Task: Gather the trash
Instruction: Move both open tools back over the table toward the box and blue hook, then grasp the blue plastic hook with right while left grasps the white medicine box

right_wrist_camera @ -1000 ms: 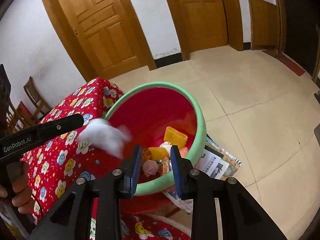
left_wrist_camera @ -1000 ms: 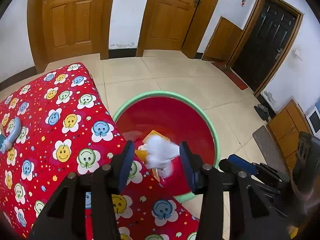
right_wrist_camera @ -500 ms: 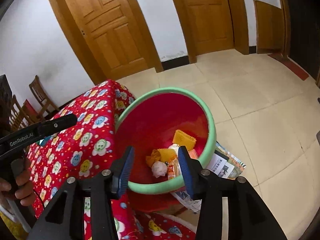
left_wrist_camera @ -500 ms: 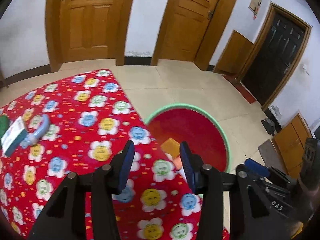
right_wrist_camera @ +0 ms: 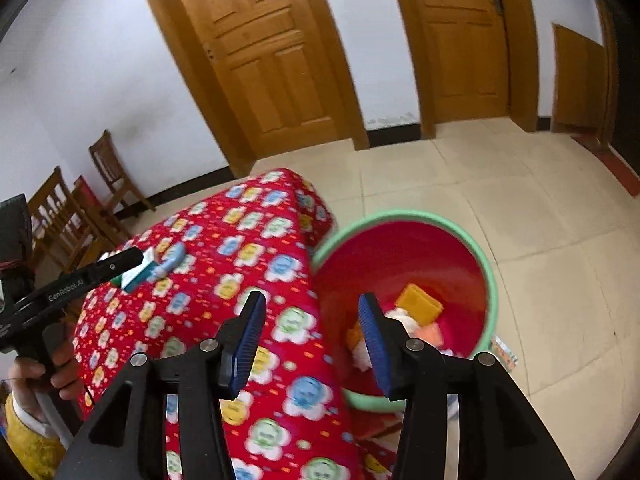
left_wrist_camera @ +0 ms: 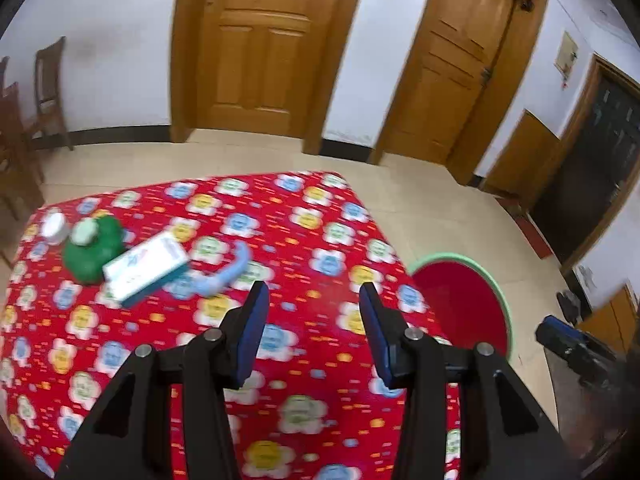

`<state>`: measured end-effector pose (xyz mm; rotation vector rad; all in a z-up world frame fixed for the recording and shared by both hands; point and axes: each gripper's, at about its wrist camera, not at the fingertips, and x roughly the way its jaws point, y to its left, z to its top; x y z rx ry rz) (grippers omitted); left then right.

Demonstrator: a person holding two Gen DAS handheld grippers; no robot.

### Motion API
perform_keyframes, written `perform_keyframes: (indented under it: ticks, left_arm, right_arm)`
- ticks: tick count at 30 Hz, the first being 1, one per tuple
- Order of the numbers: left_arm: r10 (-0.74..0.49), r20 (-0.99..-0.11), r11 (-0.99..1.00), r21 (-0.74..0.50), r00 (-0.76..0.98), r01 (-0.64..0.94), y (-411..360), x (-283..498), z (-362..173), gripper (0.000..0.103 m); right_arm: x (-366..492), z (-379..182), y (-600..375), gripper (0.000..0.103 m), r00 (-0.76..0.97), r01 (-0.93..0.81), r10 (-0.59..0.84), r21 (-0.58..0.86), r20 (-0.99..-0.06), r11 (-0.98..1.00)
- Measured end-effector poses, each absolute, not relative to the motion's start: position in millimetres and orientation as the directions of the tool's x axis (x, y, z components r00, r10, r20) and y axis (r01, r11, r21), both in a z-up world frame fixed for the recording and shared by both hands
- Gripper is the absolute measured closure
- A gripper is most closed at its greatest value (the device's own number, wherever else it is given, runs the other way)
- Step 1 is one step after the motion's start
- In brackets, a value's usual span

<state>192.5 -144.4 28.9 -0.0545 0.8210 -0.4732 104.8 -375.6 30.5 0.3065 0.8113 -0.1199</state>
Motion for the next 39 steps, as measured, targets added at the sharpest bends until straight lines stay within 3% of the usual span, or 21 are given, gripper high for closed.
perform_keyframes:
  ticks: [16, 39]
  left_arm:
    - [-0.285, -0.689, 0.959, -0.207, 0.666, 0.196, -30.7, 242.8, 30.0, 0.056]
    - [-0.306, -0.722, 0.950, -0.274, 0.620, 0.150, 11.8, 297.1, -33.8, 0.056]
  right_arm:
    - [203.4, 56.7, -285.7, 0.053, 0.676, 0.101, 0.099, 0.224, -0.730, 0.969]
    - [329.5, -73.2, -199.9, 0.053, 0.520, 0.184, 0.151, 0.282, -0.841, 0.942]
